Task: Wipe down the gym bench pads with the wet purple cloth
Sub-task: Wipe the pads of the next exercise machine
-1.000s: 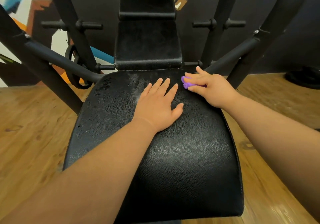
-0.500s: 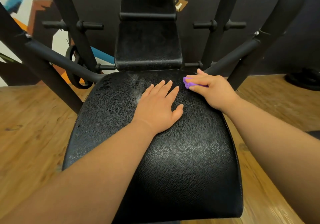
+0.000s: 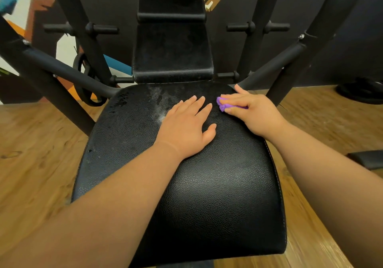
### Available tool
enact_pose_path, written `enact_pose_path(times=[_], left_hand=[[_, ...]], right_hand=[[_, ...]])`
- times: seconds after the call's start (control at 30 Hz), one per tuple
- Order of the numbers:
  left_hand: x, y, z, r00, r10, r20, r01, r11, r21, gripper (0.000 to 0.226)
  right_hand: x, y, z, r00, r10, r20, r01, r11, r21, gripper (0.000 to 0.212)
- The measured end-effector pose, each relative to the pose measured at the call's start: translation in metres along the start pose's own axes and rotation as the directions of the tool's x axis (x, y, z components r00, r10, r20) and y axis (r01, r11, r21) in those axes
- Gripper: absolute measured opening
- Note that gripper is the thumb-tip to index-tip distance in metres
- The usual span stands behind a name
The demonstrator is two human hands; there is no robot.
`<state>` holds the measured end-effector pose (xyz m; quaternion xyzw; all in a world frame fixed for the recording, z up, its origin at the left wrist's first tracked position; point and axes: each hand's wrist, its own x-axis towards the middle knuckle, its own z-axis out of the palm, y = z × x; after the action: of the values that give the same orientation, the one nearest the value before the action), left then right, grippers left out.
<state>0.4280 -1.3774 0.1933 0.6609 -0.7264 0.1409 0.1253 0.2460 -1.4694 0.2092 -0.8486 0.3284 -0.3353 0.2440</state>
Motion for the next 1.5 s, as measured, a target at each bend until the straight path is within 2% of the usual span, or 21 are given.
enact_pose_path(times=[0.13, 0.3, 0.4, 0.6, 0.67, 0.8, 0.87, 1.03, 1.2, 1.37, 1.5], left_hand=[[-0.001, 0.002, -0.001, 1.0, 0.011, -0.018, -0.011, 1.0, 0.003, 0.083], [-0.002, 0.0, -0.001, 0.997, 0.044, -0.066, -0.045, 0.999, -0.016, 0.068], [-0.001, 0.001, -0.002, 0.999, 0.045, -0.031, -0.046, 0.999, -0.026, 0.071], [0.002, 0.0, 0.001, 0.992, 0.114, -0.05, -0.113, 0.993, 0.029, 0.074], [0.002, 0.005, -0.006, 0.994, 0.11, -0.023, -0.109, 0.994, 0.026, 0.082], [-0.001, 0.022, -0.021, 0.995, 0.01, 0.095, -0.014, 0.999, 0.041, 0.111], [-0.009, 0.026, -0.015, 0.992, -0.014, 0.122, 0.005, 0.997, 0.075, 0.115], [-0.022, 0.025, 0.002, 0.995, -0.038, 0.09, 0.032, 0.997, 0.067, 0.104], [-0.023, 0.026, 0.003, 0.998, -0.027, 0.06, 0.023, 0.998, 0.064, 0.102], [-0.026, 0.027, 0.002, 0.999, -0.026, 0.026, 0.025, 0.999, 0.026, 0.098], [-0.027, 0.025, 0.004, 1.0, -0.003, -0.019, 0.002, 1.0, -0.03, 0.091]], right_hand=[[-0.026, 0.003, -0.003, 0.998, -0.059, 0.037, 0.058, 0.997, 0.043, 0.035], [-0.002, -0.001, -0.004, 1.0, 0.002, 0.028, -0.003, 1.0, 0.012, 0.035], [-0.006, -0.002, 0.0, 1.0, 0.021, -0.001, -0.021, 0.999, 0.027, 0.032], [-0.038, 0.004, -0.001, 0.999, -0.03, 0.034, 0.028, 0.998, 0.056, 0.032], [-0.027, 0.002, -0.003, 0.999, -0.01, 0.044, 0.007, 0.999, 0.048, 0.031], [-0.01, -0.003, 0.0, 0.999, 0.05, -0.008, -0.05, 0.999, 0.017, 0.029], [-0.016, 0.0, 0.003, 0.998, 0.057, -0.03, -0.057, 0.998, 0.013, 0.03], [-0.046, 0.008, 0.009, 0.999, 0.001, -0.051, -0.001, 1.0, 0.01, 0.031], [-0.034, 0.003, -0.001, 0.999, -0.001, 0.035, -0.001, 0.998, 0.063, 0.029], [-0.033, 0.003, 0.007, 0.999, 0.029, -0.045, -0.027, 0.999, 0.045, 0.028], [-0.07, 0.006, 0.011, 1.0, 0.0, -0.027, 0.002, 0.998, 0.055, 0.03]])
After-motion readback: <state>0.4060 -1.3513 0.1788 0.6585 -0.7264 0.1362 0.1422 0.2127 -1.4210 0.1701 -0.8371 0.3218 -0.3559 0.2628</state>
